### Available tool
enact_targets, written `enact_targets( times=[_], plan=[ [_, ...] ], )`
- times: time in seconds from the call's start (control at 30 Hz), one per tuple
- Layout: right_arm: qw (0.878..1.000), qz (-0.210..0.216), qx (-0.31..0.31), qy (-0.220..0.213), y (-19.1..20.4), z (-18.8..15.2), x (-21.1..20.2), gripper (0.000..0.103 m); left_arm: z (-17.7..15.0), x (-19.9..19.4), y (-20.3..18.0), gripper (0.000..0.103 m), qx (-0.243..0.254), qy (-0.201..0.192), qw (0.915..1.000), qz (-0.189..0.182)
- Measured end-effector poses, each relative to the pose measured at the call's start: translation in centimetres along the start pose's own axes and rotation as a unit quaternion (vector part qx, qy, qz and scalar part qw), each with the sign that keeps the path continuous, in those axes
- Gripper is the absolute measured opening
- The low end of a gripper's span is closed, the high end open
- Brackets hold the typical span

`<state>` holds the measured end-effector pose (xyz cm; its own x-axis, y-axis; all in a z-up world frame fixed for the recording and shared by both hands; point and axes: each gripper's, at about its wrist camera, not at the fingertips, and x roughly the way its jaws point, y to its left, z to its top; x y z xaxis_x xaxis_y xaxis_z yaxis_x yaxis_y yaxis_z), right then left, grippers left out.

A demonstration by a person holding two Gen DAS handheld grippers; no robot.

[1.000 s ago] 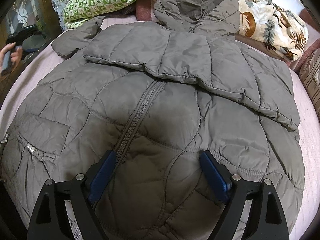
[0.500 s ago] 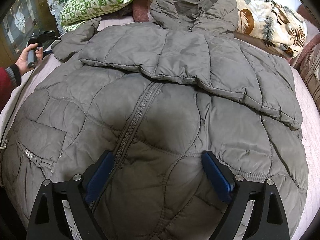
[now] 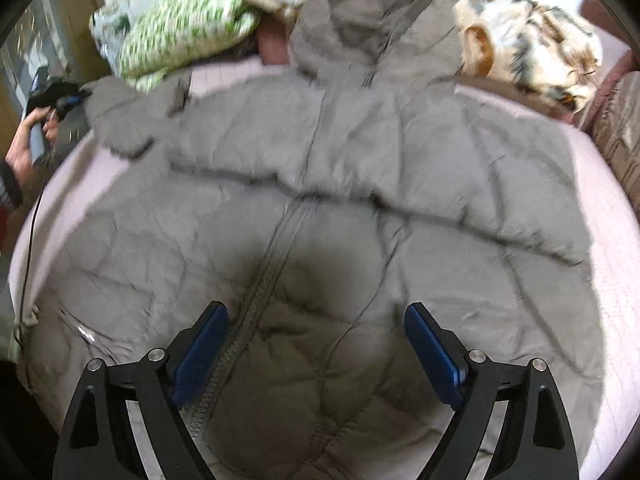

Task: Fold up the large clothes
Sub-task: 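Close the left tool on the other sleeve cuff, then lift the sleeve with the left tool and carry it across the jacket body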

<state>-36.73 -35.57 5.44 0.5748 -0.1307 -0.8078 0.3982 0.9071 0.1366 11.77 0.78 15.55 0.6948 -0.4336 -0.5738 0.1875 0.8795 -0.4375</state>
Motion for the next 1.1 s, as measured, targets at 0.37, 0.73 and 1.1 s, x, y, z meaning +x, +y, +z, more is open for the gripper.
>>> enact_targets(
  times=[0.37, 0.73, 1.1],
  plan=[
    [0.994, -0.019, 0.068, -0.086, -4.7, 0.7, -6.4, 0.093, 0.0, -14.1, -13.4, 0.011, 0.100, -0.051, 0.9923, -0.052],
    [0.978, -0.030, 0.149, -0.143, -10.0, 0.2, -10.9, 0.093, -9.4, -21.4, -29.1, 0.011, 0.213, -0.040, 0.9650, -0.148],
    [0.965, -0.052, 0.190, -0.174, -13.1, -0.8, -13.2, 0.093, -25.6, -17.3, -38.8, 0.011, 0.300, 0.045, 0.9334, -0.191]
  ],
)
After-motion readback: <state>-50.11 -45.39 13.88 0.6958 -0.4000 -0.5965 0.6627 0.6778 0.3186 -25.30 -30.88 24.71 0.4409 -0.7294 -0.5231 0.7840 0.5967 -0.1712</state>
